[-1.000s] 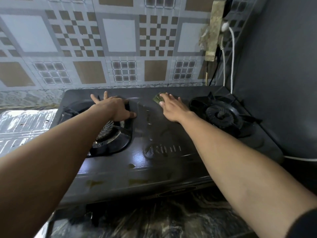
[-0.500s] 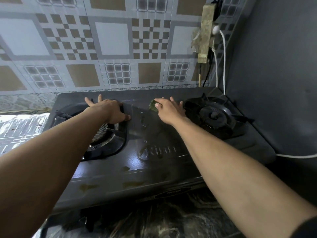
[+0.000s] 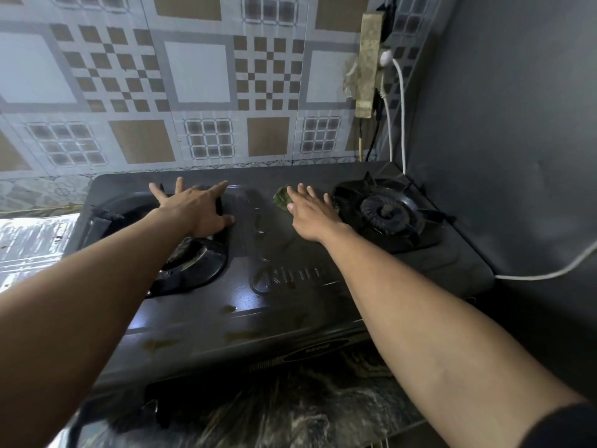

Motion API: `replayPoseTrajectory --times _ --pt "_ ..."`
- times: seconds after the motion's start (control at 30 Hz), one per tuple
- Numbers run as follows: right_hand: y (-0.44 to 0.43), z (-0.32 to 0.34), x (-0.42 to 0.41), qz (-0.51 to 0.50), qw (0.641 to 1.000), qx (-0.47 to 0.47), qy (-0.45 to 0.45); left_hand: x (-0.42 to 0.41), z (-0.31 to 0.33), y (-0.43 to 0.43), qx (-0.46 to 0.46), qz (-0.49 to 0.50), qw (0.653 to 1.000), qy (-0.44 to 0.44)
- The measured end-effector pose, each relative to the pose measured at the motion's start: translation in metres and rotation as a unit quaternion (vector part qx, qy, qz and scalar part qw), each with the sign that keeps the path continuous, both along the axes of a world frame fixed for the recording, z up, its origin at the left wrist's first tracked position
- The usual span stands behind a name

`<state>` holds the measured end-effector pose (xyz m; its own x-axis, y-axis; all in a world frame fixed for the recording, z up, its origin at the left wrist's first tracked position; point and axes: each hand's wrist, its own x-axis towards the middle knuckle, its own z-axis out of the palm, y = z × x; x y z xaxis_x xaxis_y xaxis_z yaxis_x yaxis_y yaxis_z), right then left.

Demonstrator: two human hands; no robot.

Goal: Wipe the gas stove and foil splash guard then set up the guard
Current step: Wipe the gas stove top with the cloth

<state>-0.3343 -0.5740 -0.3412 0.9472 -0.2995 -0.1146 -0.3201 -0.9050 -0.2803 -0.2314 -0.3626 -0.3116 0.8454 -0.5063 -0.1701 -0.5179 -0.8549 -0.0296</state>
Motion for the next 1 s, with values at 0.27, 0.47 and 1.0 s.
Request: replayPoseTrajectory --times 0.27,0.47,1.0 --pt "0.013 0.000 -0.022 -0.016 0.999 0.001 -0.040 -0.016 0.008 0.006 -0.009 -0.005 1.000 0.021" --pt "0.020 0.003 -0.020 -0.001 1.000 -0.021 -0.021 -0.023 0.013 0.014 0.016 -0.024 0.998 0.055" --pt "0.037 0.000 0.023 0.100 0.993 0.014 -0.055 -0.064 0.011 0.022 0.001 0.071 0.996 0.051"
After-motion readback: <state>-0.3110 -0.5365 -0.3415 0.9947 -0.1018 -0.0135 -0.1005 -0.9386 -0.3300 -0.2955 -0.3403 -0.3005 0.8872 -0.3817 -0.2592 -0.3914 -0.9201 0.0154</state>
